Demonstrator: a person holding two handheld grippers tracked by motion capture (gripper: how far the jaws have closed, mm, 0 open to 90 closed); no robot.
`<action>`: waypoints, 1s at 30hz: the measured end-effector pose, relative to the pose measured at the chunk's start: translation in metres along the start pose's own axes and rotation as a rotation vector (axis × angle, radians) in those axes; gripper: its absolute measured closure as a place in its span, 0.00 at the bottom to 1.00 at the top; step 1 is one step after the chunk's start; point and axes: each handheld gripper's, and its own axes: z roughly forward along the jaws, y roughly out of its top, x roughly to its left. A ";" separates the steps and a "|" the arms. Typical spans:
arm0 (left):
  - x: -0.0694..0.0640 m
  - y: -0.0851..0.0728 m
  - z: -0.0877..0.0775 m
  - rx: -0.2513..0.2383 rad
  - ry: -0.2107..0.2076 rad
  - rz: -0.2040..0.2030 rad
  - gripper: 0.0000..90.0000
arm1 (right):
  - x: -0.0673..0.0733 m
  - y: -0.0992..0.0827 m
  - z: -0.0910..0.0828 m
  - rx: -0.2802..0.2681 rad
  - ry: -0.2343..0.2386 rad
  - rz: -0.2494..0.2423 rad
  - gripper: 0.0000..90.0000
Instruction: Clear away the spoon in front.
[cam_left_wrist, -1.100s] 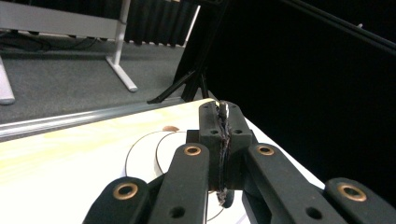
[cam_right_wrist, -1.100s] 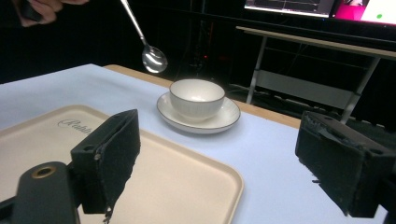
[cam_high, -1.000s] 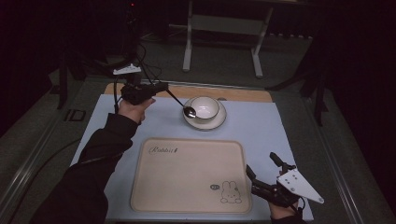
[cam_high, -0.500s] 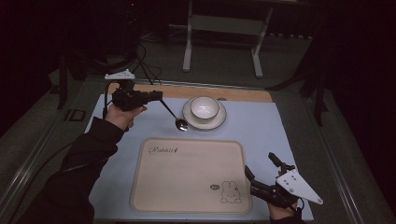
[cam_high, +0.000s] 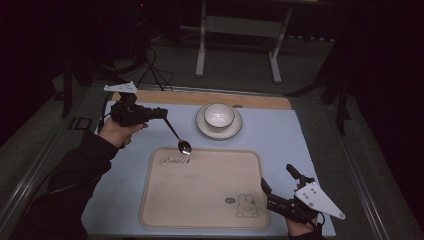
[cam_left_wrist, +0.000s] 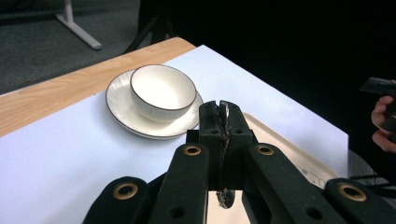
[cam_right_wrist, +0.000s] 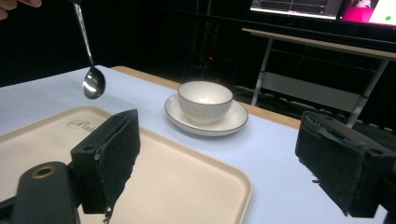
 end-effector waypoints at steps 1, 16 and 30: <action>0.000 -0.001 -0.001 0.004 -0.016 0.006 1.00 | 0.000 0.000 0.000 0.000 0.000 0.000 0.15; -0.005 -0.016 -0.010 0.078 -0.124 0.061 1.00 | 0.001 0.000 0.000 0.000 0.009 0.002 0.15; -0.010 -0.031 0.002 0.235 -0.194 0.098 1.00 | 0.001 0.000 0.000 -0.004 0.009 -0.002 0.15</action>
